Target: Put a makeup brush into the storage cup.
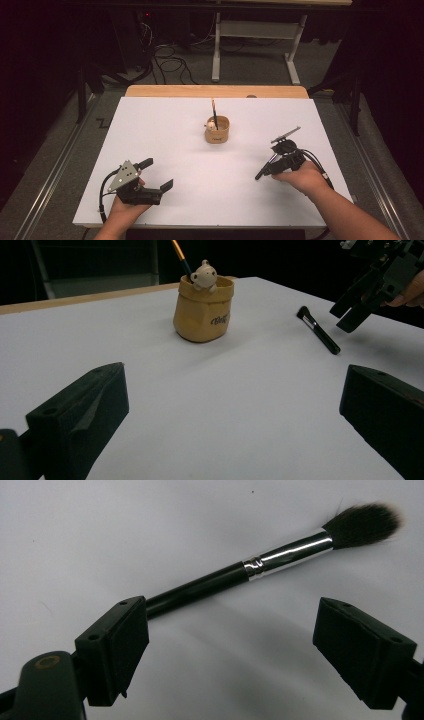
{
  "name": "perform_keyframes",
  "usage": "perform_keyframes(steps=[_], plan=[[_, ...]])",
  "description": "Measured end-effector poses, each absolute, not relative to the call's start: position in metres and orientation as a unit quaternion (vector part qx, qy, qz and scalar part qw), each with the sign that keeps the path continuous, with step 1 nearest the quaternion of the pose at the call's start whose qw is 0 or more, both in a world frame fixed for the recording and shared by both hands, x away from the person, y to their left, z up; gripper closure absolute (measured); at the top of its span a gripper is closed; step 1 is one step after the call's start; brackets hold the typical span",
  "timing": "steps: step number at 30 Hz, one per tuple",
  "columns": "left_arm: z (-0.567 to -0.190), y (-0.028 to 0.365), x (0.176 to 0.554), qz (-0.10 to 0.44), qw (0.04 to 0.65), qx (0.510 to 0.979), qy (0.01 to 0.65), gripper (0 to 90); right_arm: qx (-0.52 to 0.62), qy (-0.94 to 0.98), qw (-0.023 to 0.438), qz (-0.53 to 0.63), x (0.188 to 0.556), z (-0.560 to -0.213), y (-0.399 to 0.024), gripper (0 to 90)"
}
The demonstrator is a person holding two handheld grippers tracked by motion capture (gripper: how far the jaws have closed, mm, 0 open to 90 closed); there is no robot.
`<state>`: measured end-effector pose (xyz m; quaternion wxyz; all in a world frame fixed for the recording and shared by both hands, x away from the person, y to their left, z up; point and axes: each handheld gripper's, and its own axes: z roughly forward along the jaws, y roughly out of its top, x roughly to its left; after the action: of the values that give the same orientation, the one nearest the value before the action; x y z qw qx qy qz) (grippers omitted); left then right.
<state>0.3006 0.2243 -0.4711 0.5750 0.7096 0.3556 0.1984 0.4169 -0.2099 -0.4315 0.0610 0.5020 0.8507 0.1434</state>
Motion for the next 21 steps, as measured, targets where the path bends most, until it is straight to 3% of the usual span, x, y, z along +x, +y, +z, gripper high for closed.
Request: perform_keyframes(steps=[21], plan=[[-0.471, 0.224, 0.3, 0.199, 0.576, 0.709, 0.354, 0.4, 0.53, 0.834, 0.049, 0.146, 0.428, -0.442, -0.201, 16.5]])
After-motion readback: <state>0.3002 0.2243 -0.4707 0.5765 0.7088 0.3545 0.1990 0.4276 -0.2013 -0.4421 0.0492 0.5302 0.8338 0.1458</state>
